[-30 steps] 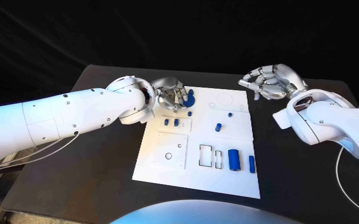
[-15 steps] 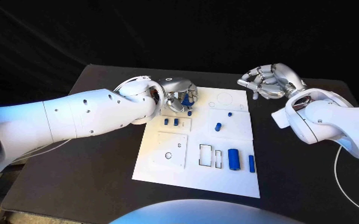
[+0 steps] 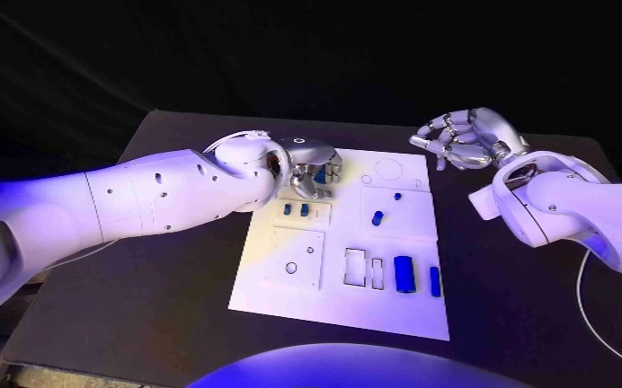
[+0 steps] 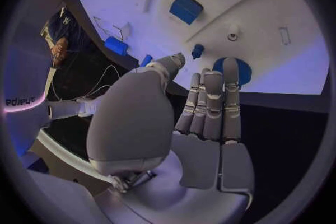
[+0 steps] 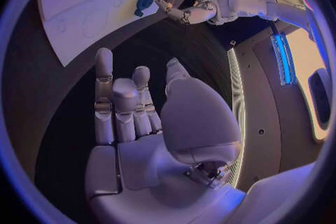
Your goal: Assemble the parts on the task board
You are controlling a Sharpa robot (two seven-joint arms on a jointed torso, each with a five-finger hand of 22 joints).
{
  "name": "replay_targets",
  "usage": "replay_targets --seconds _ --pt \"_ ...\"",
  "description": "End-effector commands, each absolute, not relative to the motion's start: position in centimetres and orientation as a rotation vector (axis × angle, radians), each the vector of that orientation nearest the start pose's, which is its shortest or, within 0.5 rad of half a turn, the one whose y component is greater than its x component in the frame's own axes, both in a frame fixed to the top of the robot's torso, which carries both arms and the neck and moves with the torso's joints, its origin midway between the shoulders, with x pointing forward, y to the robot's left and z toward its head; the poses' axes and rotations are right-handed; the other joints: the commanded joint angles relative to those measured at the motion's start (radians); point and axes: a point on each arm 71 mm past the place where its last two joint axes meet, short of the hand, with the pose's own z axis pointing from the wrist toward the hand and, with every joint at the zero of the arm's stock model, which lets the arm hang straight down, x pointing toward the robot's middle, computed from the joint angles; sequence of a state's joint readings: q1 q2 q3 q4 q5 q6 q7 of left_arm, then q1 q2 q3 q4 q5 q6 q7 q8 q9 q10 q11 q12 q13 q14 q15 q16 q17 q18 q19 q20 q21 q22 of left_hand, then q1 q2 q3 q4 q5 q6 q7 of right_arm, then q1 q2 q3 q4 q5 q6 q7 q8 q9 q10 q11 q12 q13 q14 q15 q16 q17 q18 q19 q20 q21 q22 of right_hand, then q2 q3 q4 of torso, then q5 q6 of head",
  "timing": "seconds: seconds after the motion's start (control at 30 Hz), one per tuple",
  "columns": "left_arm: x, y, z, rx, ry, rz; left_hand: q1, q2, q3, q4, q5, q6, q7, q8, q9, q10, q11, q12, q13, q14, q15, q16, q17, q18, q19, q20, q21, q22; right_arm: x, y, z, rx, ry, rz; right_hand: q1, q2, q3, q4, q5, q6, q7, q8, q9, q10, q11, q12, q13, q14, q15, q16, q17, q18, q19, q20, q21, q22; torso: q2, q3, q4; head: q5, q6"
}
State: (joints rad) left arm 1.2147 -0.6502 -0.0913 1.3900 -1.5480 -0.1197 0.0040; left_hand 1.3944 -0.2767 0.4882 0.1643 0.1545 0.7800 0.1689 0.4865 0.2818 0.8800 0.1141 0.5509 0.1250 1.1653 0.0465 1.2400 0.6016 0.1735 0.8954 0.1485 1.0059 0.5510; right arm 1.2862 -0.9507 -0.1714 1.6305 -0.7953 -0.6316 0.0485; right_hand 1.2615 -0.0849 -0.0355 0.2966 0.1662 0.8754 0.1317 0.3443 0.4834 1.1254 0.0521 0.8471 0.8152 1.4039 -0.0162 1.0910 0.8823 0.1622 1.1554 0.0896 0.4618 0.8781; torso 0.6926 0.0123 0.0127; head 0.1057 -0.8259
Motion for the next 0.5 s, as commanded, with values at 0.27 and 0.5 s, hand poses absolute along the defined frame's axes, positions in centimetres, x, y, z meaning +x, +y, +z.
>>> replay_targets --seconds 0.27,0.5 --pt "49.37 12.75 -21.84 0.523 1.867 -0.671 0.025 0.029 0.021 -0.003 0.001 0.038 -0.004 -0.016 -0.015 0.025 -0.002 -0.019 -0.013 0.029 -0.004 0.043 0.044 0.011 0.016 -0.006 0.021 0.012 46.78 -23.80 -17.26 0.473 1.521 0.897 -0.005 0.003 -0.004 -0.003 -0.002 -0.010 -0.001 0.006 0.000 -0.008 -0.001 -0.006 -0.005 -0.005 -0.002 -0.005 -0.003 0.020 0.005 0.003 -0.007 -0.001 -0.001 0.0005 0.0008 0.000 -0.002" --pt "49.44 12.53 -21.96 0.530 1.876 -0.672 0.033 0.033 0.042 -0.007 0.000 0.061 -0.009 -0.021 -0.023 0.052 -0.008 -0.028 -0.022 0.051 -0.009 0.070 0.075 0.011 0.020 -0.010 0.037 0.021 46.78 -23.77 -17.26 0.472 1.521 0.898 -0.005 0.003 -0.004 -0.003 -0.002 -0.010 -0.001 0.006 0.000 -0.008 -0.001 -0.006 -0.005 -0.005 -0.002 -0.005 -0.003 0.020 0.005 0.003 -0.007 -0.001 -0.001 0.0001 -0.0001 0.001 -0.002"
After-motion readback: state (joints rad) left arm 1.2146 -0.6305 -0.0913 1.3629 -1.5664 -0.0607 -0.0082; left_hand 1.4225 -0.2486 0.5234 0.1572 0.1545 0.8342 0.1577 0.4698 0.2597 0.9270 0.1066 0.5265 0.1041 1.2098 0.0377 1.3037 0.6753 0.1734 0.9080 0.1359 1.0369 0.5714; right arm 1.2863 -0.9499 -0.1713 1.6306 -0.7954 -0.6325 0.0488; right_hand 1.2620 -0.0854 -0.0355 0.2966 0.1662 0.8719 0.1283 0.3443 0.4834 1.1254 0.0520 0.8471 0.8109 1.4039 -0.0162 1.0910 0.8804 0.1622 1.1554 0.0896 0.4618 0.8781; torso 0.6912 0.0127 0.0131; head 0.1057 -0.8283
